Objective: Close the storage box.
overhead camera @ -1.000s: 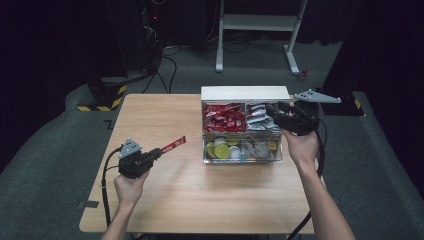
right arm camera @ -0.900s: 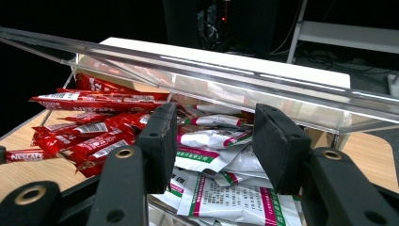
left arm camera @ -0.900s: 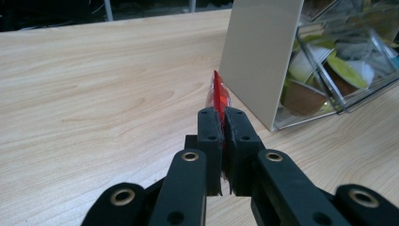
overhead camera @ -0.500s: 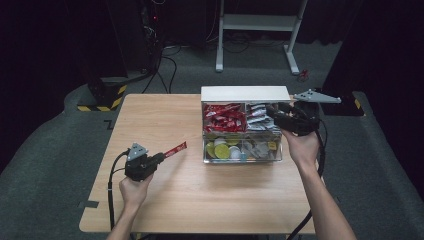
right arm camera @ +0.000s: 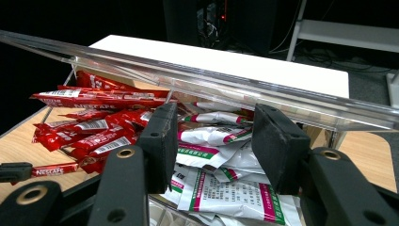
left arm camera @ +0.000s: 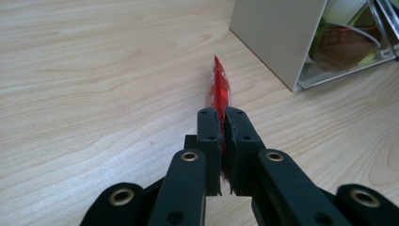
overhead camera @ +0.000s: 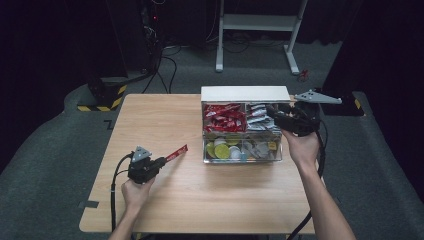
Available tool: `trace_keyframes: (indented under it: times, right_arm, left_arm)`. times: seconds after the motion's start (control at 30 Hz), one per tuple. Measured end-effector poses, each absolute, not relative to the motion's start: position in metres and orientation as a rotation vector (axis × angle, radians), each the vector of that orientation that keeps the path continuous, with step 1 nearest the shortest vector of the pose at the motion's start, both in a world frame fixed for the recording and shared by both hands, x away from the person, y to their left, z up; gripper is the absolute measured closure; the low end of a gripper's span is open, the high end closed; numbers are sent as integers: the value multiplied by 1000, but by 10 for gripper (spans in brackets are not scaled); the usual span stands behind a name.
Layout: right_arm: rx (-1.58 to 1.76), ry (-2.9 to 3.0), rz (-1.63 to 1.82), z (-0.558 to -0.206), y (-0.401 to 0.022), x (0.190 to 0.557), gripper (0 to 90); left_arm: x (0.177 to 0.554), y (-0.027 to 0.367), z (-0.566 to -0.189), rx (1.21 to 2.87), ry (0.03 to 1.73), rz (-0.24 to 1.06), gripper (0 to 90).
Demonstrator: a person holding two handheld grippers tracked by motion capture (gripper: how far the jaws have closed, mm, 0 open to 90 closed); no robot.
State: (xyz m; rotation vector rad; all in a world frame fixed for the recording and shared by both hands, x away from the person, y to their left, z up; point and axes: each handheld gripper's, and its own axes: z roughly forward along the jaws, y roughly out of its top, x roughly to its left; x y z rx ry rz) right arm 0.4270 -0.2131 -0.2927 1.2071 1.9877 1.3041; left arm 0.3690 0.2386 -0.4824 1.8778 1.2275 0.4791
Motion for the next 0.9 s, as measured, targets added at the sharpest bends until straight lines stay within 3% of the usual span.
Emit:
trace_keyframes:
  times: [0.37, 0.53, 0.9]
  right_arm:
    - [1209, 1988, 1302, -292, -213, 427, 508]
    - [1206, 1987, 1298, -292, -213, 427, 507]
    - [1205, 1985, 1304, -292, -213, 426, 507]
  left_arm:
    - [371, 232, -498, 1945, 1246, 431, 819]
    - [371, 233, -502, 1979, 1245, 411, 724]
    - [366, 246, -500, 1889, 1295, 449, 516]
